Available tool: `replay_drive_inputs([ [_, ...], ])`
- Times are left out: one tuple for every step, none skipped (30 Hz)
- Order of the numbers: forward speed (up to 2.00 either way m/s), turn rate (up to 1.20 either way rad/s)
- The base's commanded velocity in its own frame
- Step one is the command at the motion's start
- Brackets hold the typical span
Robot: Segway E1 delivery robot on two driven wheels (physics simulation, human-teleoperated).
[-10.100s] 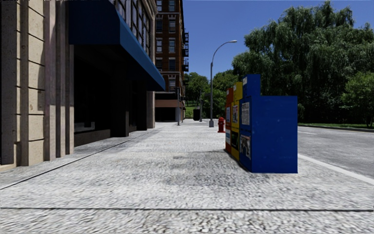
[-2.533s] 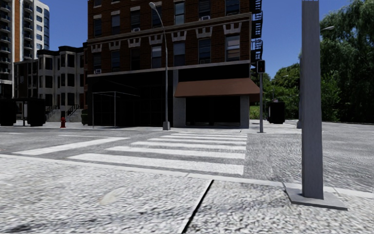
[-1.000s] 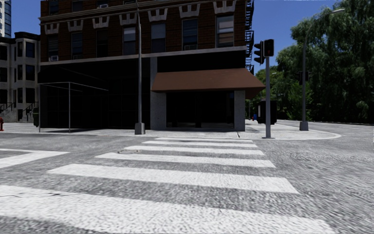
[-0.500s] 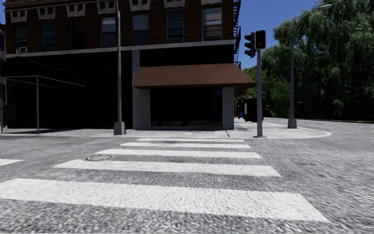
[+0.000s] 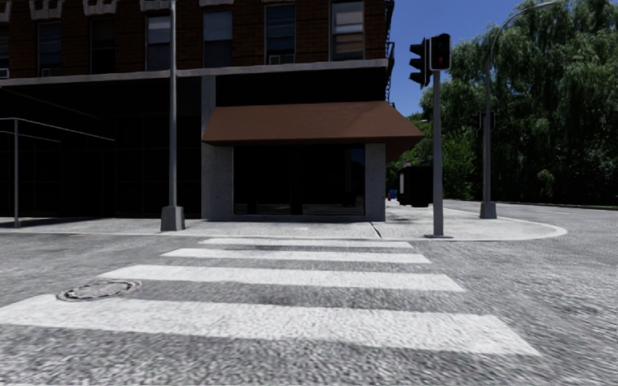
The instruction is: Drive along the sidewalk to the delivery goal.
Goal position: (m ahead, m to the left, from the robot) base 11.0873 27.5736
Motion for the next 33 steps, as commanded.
replay_drive_inputs([
  [2.00,0.00],
  [2.00,0.00],
  [2.00,0.00],
  [2.00,0.00],
  [2.00,0.00],
  [2.00,0.00],
  [2.00,0.00],
  [2.00,0.00],
  [2.00,0.00],
  [2.00,0.00],
  [2.00,0.00],
  [2.00,0.00],
  [2.00,0.00],
  [2.00,0.00],
  [2.00,0.00],
  [2.00,0.00],
  [2.00,0.00],
  [2.00,0.00],
  [2.00,0.00],
  [2.00,0.00],
  [2.00,0.00],
  [2.00,0.00],
  [2.00,0.00],
  [2.00,0.00],
  [2.00,0.00],
  [2.00,0.00],
  [2.00,0.00],
  [2.00,0.00],
  [2.00,0.00],
  [2.00,0.00],
  [2.00,0.00],
  [2.00,0.00],
  [2.00,0.00],
])
